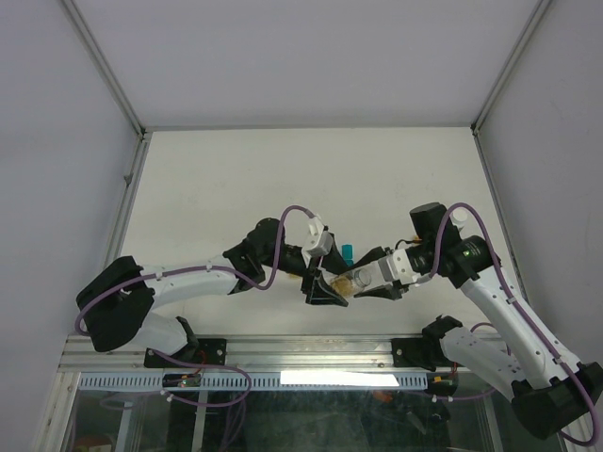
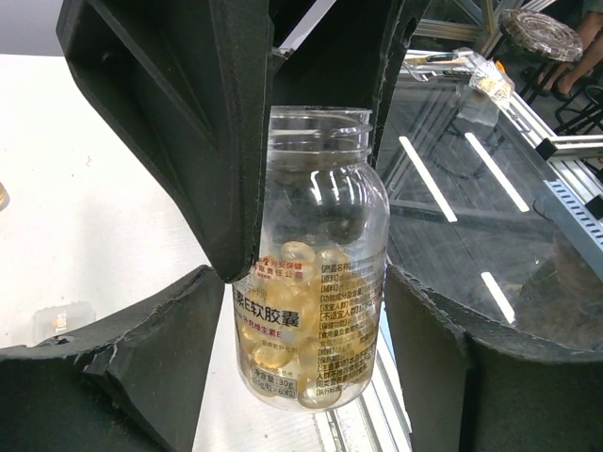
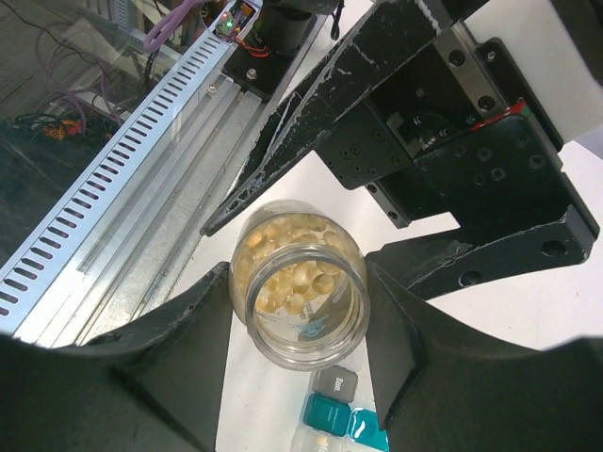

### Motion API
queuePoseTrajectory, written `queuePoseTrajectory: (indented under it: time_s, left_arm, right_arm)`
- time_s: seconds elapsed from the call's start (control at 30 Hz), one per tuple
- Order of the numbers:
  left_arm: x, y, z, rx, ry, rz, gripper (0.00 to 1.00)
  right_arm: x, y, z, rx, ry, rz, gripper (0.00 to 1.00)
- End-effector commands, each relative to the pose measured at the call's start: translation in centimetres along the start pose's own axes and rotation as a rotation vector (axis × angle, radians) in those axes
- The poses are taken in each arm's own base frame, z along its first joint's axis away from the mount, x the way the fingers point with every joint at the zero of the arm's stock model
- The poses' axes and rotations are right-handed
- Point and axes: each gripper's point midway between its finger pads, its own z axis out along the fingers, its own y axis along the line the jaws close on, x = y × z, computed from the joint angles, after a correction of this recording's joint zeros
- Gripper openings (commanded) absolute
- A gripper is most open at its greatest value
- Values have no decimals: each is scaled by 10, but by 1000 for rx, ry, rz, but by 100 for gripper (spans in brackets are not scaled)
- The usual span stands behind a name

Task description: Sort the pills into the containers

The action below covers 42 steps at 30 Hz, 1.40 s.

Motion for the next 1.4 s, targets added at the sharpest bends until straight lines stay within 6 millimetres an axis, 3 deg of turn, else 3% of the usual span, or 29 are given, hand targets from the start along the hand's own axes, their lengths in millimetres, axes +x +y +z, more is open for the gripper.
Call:
queuePoseTrajectory:
  time_s: [0.0,0.17,0.53,0.63,0.67,0.73,0.8,0.87,0.93,1.0,1.07,1.13,1.23,1.3,1.37]
  left_arm:
    - [-11,-10,5,51,-29,31,68]
    - [-12,-10,6,58,-30,27,57]
    - [-17,-12,8,77,-43,11,58]
    - [-19,-13,8,84,-47,12,38]
    - [-19,-13,8,84,-48,11,31]
    - [-16,-14,7,81,-48,7,21]
    - [-15,-15,6,75,-50,7,19]
    - [-12,-18,3,76,-50,7,19]
    - [-9,-22,-2,74,-53,11,19]
    - [-11,-8,-7,-46,-92,15,9]
    - [-12,1,-16,-137,-123,22,8]
    - [-19,9,-27,-228,-165,32,9]
    - [-57,6,-47,-280,-303,28,8]
    - [-93,-13,-58,-236,-420,31,5]
    - [-122,-51,-54,-97,-480,72,4]
  right_arm:
    - [-22,-10,-3,17,-50,-58,22]
    - [-20,-10,-3,19,-44,-58,22]
    - [-14,-11,-2,25,-27,-60,23]
    - [-13,-11,-3,27,-22,-58,25]
    - [-13,-10,-3,27,-22,-57,29]
    - [-14,-10,-3,30,-21,-50,49]
    - [-18,-11,-5,40,-27,-38,71]
    - [-25,-11,-9,56,-36,-9,84]
    - [-34,-12,-18,83,-45,22,89]
    - [-44,-15,-27,119,-55,57,91]
    - [-50,-21,-38,175,-53,97,91]
    - [-49,-34,-49,257,-30,155,91]
    - [-25,-65,-69,453,18,343,91]
    - [-2,-92,-91,640,54,433,92]
    - [18,-110,-113,791,91,489,92]
